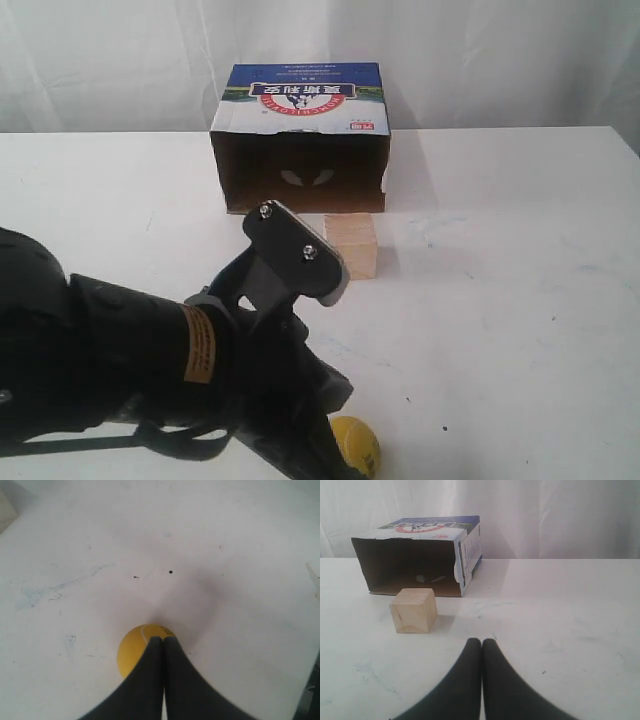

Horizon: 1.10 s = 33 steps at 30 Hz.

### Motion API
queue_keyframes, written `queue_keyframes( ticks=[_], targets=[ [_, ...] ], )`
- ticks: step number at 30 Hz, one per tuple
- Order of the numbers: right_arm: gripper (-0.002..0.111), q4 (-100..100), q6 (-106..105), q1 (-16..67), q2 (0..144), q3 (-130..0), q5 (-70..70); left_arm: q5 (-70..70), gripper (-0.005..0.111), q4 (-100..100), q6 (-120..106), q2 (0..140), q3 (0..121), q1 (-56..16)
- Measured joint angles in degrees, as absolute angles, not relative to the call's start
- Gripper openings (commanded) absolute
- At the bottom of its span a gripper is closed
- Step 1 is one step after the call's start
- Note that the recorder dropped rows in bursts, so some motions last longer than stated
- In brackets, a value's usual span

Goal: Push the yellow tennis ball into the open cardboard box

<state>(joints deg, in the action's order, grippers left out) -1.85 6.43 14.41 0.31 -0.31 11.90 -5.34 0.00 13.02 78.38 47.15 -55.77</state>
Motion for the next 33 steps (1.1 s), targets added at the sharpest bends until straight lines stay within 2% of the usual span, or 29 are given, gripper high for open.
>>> queue_keyframes(
  ticks=[18,33],
  targets=[
    [0.0,-1.9,6.4,14.4,0.3,-0.3,11.9,-0.4,0.0,0.4,13.0,89.6,47.2,-57.7],
    [0.0,-1.9,6.4,14.4,0.3,-0.3,11.9,1.4,0.0,0.4,10.8,91.8,47.5,-56.7]
  ],
)
